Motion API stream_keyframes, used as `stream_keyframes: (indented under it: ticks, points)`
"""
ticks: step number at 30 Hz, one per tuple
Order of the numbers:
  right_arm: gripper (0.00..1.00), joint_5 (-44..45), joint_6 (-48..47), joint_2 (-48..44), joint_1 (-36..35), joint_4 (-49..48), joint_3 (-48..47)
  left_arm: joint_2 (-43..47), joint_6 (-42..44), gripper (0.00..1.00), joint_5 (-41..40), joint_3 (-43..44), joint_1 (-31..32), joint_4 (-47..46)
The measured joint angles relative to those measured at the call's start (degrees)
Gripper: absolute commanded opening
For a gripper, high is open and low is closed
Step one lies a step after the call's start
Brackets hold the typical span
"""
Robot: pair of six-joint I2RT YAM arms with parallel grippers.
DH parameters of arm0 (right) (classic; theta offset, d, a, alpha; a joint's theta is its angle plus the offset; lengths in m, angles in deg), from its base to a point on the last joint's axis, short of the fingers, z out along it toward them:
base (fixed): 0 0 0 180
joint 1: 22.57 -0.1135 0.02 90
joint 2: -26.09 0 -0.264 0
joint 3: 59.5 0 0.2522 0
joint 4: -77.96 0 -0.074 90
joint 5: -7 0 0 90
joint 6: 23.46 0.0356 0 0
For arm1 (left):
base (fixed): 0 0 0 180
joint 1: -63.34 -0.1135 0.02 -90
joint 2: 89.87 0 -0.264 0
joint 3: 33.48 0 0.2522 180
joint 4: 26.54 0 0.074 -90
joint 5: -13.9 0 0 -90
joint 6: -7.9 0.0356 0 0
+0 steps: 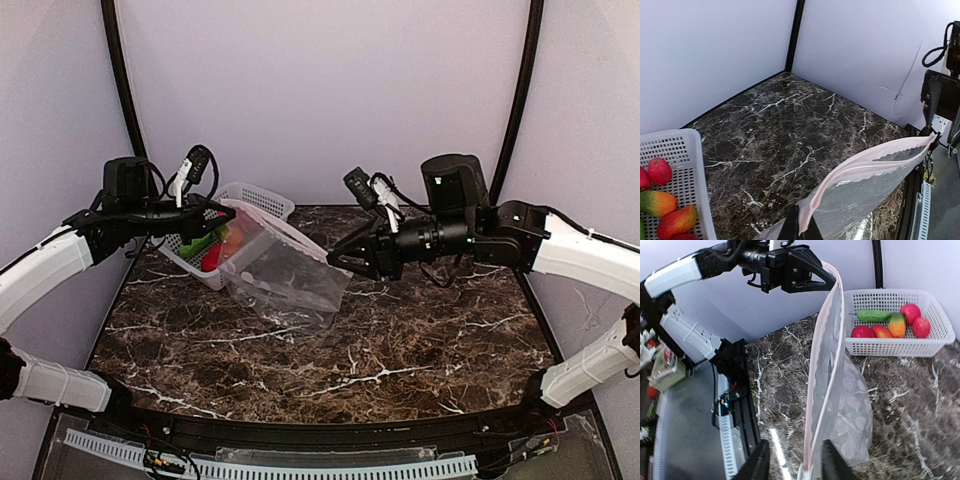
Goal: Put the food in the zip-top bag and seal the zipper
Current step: Unzip the zipper from the zipper food storage bag, then pass from the left arm to the right
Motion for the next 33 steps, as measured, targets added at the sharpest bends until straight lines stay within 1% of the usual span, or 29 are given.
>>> stream_keyframes:
  ticks: [2,3,6,10,13,17,29,32,33]
  points:
    - [0.56,0.24,-0.33,-0.63,0.0,0.33,0.0,-0.52,0.94,0.01,3.54,0.0,0.85,0.07]
    - [0.58,0.48,-0.09,-1.01,0.02,0.52,0.0,-0.7,1.51,0.01,4.85,0.0,1.53,0.13]
    - [0.6,1.2,-0.5,-2.34,0.04,1.03,-0.09,-0.74,4.0,0.01,8.15,0.04,4.85,1.57]
    - [0.55,2.4,-1.22,-2.43,0.04,3.28,-1.7,-0.81,5.95,0.01,10.62,0.09,8.2,3.1]
    - [0.49,2.86,-1.88,-1.53,0.04,5.16,-3.5,-0.96,6.67,0.01,11.61,0.09,9.07,3.61]
    - [0.44,2.84,-2.36,0.55,-0.02,7.13,-5.38,-1.07,7.13,0.01,11.87,0.09,9.29,4.11]
    - [0.37,2.84,-2.64,5.11,-1.79,9.77,-7.43,-1.36,7.72,0.01,11.56,0.33,9.31,5.2]
    - [0.33,3.02,-2.6,5.33,-2.27,9.77,-7.8,-1.4,7.82,0.01,11.39,0.33,9.31,5.2]
    - [0.31,3.08,-2.56,5.49,-2.38,9.77,-7.98,-1.42,7.85,0.01,11.37,0.33,9.31,5.2]
